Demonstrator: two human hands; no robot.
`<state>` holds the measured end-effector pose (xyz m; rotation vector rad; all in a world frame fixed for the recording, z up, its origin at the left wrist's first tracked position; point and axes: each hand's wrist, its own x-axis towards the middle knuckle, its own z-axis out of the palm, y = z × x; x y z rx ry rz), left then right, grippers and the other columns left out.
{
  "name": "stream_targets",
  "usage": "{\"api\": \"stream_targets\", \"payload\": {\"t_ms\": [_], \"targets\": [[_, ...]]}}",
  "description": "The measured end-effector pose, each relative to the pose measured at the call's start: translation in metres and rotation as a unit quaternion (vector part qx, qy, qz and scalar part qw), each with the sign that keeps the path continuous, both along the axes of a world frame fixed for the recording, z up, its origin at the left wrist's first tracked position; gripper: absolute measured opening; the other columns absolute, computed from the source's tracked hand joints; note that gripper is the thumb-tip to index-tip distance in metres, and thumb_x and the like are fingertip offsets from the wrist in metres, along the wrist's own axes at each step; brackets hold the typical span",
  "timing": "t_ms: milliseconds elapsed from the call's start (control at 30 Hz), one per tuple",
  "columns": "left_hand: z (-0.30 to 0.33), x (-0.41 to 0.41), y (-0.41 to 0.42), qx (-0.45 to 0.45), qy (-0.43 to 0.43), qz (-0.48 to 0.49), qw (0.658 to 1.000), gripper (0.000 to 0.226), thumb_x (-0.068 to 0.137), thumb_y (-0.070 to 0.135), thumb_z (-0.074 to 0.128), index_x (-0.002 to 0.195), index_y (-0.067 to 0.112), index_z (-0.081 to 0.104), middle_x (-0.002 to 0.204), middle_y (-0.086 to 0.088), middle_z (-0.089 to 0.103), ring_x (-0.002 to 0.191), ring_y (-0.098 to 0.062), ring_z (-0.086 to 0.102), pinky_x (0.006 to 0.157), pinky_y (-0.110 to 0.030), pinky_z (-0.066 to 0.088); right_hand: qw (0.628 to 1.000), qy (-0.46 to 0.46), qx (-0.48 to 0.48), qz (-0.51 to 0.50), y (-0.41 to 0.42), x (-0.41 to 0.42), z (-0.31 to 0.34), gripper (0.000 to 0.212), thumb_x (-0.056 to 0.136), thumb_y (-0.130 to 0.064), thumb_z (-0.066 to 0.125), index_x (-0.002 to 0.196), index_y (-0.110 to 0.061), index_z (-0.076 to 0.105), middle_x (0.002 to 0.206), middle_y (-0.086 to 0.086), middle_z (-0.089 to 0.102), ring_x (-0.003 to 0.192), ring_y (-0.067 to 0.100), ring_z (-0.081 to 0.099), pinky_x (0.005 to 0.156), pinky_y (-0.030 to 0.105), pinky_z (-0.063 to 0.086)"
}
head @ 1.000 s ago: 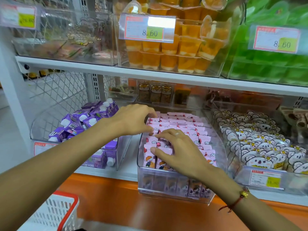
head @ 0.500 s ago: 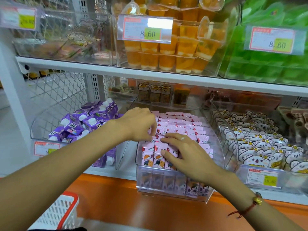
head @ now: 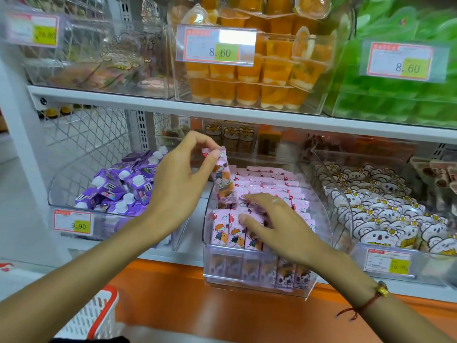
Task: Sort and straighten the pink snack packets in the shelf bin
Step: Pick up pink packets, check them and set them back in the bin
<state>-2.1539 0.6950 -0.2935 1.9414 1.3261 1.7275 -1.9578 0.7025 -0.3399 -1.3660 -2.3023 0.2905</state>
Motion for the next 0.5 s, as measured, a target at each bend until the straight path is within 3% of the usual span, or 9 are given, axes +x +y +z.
{"api": "stream_targets", "payload": {"t_ms": [133,200,300,367,500], "targets": [[0.008,0.012,-0.02,0.06,-0.073,-0.027,0.995,0.007,0.092,0.02,0.063,0.091,0.026,0.06,0.09,0.012,0.068,0.082,0.0,0.063,0.075,-0.02,0.052,0.973,0.227,-0.022,0.025,-0.016,-0.008,0.02,0.053,0.083,-0.07,0.042,0.13,-0.045,0.045,0.131,-0.027,0.047,0.119,-0.01,0.041,0.101,0.024,0.035],[0.008,0.02,-0.027,0.061,-0.095,-0.049,0.992,0.009,0.09,0.018,0.065,0.089,0.026,0.062,0.089,0.011,0.069,0.081,-0.001,0.064,0.072,-0.014,0.05,0.958,0.28,0.0,0.062,-0.023,-0.016,0.028,0.038,0.088,-0.062,0.05,0.122,-0.045,0.052,0.121,-0.028,0.054,0.117,-0.007,0.047,0.097,0.016,0.037],[0.002,0.026,-0.03,0.042,-0.125,-0.087,0.987,0.01,0.09,0.017,0.065,0.095,0.026,0.064,0.093,0.013,0.07,0.087,0.001,0.065,0.073,-0.009,0.047,0.95,0.306,0.034,0.054,-0.026,-0.022,0.031,0.022,0.091,-0.036,0.061,0.113,-0.032,0.062,0.104,-0.014,0.063,0.1,0.008,0.058,0.088,0.023,0.046],[-0.005,0.024,-0.028,0.013,-0.132,-0.106,0.985,0.016,0.092,0.015,0.061,0.106,0.023,0.063,0.104,0.014,0.068,0.096,0.004,0.063,0.078,-0.007,0.046,0.929,0.367,-0.023,0.027,-0.024,-0.021,0.03,0.017,0.089,-0.027,0.064,0.106,-0.025,0.066,0.096,-0.009,0.068,0.093,0.014,0.064,0.082,0.023,0.05],[-0.025,0.021,-0.027,-0.072,-0.064,-0.096,0.991,0.026,0.091,0.009,0.062,0.108,0.028,0.061,0.108,0.017,0.064,0.096,0.006,0.06,0.076,-0.011,0.049,0.857,0.473,-0.203,-0.029,-0.018,-0.012,0.027,0.021,0.087,-0.032,0.064,0.099,-0.015,0.068,0.077,-0.015,0.072,0.076,0.001,0.067,0.083,0.021,0.054]]}}
